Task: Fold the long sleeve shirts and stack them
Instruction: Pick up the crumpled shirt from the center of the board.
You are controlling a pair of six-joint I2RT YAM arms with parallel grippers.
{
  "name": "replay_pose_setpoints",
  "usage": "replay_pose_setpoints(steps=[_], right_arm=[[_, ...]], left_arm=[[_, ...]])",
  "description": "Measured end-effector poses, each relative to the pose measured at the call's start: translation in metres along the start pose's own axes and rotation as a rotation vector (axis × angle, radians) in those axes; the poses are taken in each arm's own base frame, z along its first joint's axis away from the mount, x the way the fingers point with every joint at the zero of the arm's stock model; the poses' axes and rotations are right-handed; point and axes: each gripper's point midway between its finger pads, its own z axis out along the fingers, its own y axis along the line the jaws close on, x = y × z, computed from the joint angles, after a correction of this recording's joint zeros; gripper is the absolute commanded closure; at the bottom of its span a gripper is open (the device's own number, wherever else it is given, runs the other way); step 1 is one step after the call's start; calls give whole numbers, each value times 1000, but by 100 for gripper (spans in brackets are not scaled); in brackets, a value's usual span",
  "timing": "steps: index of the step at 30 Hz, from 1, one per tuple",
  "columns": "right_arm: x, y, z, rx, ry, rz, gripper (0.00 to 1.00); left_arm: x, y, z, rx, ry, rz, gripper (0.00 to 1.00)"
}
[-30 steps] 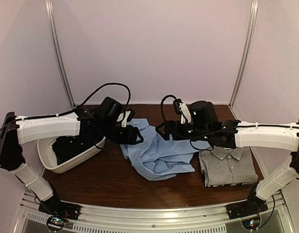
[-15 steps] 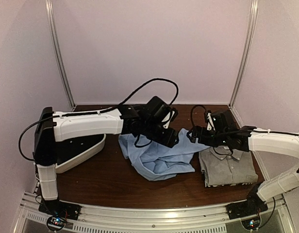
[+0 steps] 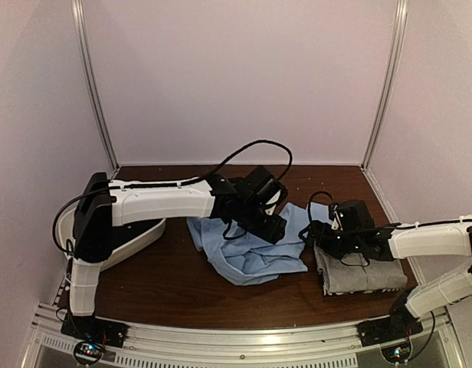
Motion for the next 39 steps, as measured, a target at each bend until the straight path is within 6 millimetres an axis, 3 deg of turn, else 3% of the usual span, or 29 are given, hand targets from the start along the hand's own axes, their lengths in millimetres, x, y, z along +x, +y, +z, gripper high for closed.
replay_pose_setpoints(steps=[8, 14, 18, 21, 23, 27, 32, 39], right_arm=[[-9, -4, 23, -4, -46, 98, 27], [-18, -15, 33, 28, -89, 149, 46], [-31, -21, 34, 43, -135, 167, 66], [-41, -23, 35, 52, -169, 166, 90], [-49, -17, 37, 48, -183, 156, 100], [-69, 8, 37, -3, -211, 112, 100], [-85, 57, 30, -106, -215, 30, 100], [-79, 141, 3, -309, -177, -81, 100]], left_arm=[[5, 4, 1, -16, 9, 1, 36], [10, 10, -1, -41, 17, 3, 36], [8, 12, -7, -48, 9, 6, 35], [6, 11, -10, -48, 1, 11, 35], [5, 11, -11, -47, -1, 14, 34], [5, 11, -10, -47, -2, 24, 30], [1, 11, -11, -43, -15, 37, 23], [-11, 16, -16, -42, -52, 36, 18]])
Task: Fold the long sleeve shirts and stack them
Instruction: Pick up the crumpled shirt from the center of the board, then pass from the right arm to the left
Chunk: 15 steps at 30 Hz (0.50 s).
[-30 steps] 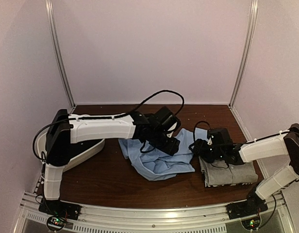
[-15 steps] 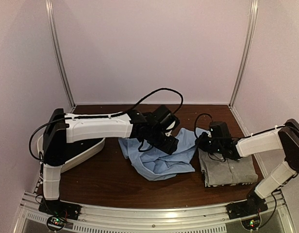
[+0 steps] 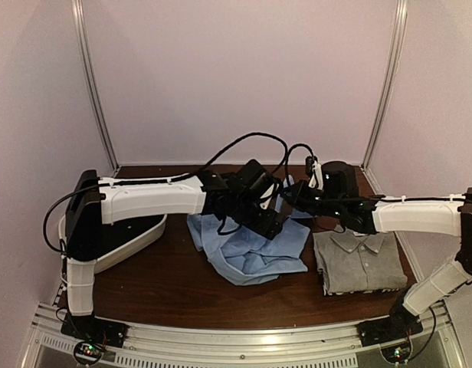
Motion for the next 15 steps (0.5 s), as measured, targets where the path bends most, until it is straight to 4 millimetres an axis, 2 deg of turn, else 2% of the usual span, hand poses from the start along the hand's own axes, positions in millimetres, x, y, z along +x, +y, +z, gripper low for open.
replay_pose_setpoints(steps=[4, 11, 13, 15], right_arm=[[6, 39, -2, -94, 35, -20, 100], [20, 73, -4, -167, 86, -35, 100], [20, 78, -4, -181, 88, -34, 100], [22, 84, -5, -203, 93, -32, 100]], left_arm=[[-8, 7, -2, -15, -25, -11, 18], [-22, 31, -13, -114, -83, -64, 21], [-23, 39, -16, -139, -93, -87, 28], [-23, 47, -18, -159, -103, -107, 41]])
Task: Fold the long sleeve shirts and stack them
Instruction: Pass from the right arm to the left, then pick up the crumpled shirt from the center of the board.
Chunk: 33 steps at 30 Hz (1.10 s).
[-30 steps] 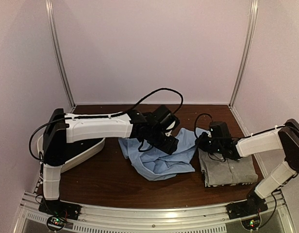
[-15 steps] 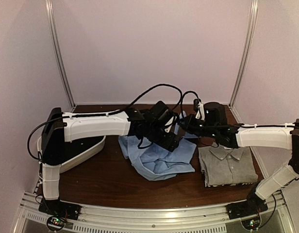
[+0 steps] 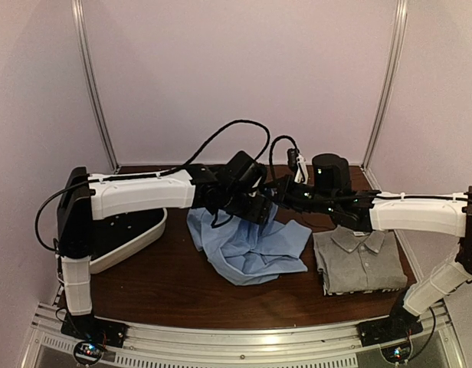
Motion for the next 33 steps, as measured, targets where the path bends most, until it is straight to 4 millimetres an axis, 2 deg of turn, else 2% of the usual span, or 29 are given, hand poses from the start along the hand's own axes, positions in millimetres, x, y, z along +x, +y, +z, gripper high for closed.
replay_pose_setpoints(steps=[2, 4, 6, 8, 12, 17, 22, 25, 29, 33], right_arm=[[2, 5, 0, -18, 5, 4, 100], [3, 8, 0, -31, 7, 11, 100], [3, 10, 0, -40, 8, 12, 96], [2, 12, 0, -44, 4, 12, 87], [0, 12, 0, -37, 3, -4, 60], [-5, 0, -5, 18, 6, -39, 38], [-31, -25, -21, 101, -43, -71, 28], [-39, -44, -27, 168, -53, -92, 22], [-29, -75, -25, 276, -5, -146, 19], [-3, -113, -4, 384, 121, -212, 19]], left_arm=[[0, 6, 0, -12, -8, -13, 59], [-1, 11, -3, -19, -26, -26, 81], [-5, 13, -7, -21, -44, -36, 100], [-8, 14, -10, -22, -59, -47, 100], [-13, 22, -19, -50, -90, -70, 100], [-24, 57, -49, -127, -153, -161, 100], [-47, 100, -99, -175, -263, -250, 100], [-57, 115, -130, -183, -334, -282, 100], [-58, 122, -155, -182, -381, -299, 100], [-49, 129, -168, -191, -393, -304, 100]])
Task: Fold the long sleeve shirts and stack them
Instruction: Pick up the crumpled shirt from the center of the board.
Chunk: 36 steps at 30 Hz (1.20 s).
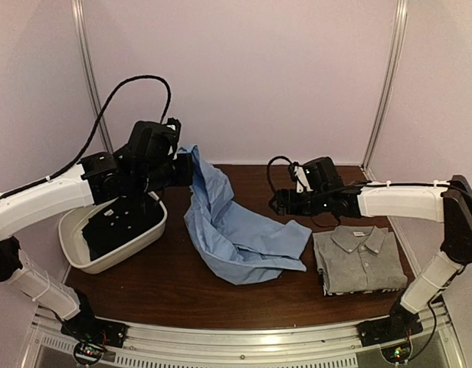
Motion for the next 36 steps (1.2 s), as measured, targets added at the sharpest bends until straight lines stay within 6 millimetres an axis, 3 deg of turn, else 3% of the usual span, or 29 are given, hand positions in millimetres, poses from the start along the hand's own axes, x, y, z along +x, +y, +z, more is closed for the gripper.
replay_pose_setpoints(steps=[5, 15, 21, 24, 27, 33, 36], right_arm=[[21, -21, 49, 104, 122, -97, 20], [34, -43, 112, 239, 218, -235, 28], [65, -47, 126, 284, 291, -284, 34], [70, -43, 129, 298, 296, -300, 39], [73, -39, 131, 301, 294, -306, 51], [71, -35, 136, 294, 274, -276, 97], [69, -36, 136, 301, 268, -252, 100]], left_arm=[[3, 13, -11, -18, -9, -5, 100], [7, 20, -14, -29, -9, -13, 100], [7, 21, -14, -32, -9, -13, 100], [6, 21, -13, -33, -9, -14, 100], [6, 23, -13, -37, -10, -15, 100], [5, 25, -12, -41, -10, -17, 100], [5, 25, -12, -42, -10, -17, 100]])
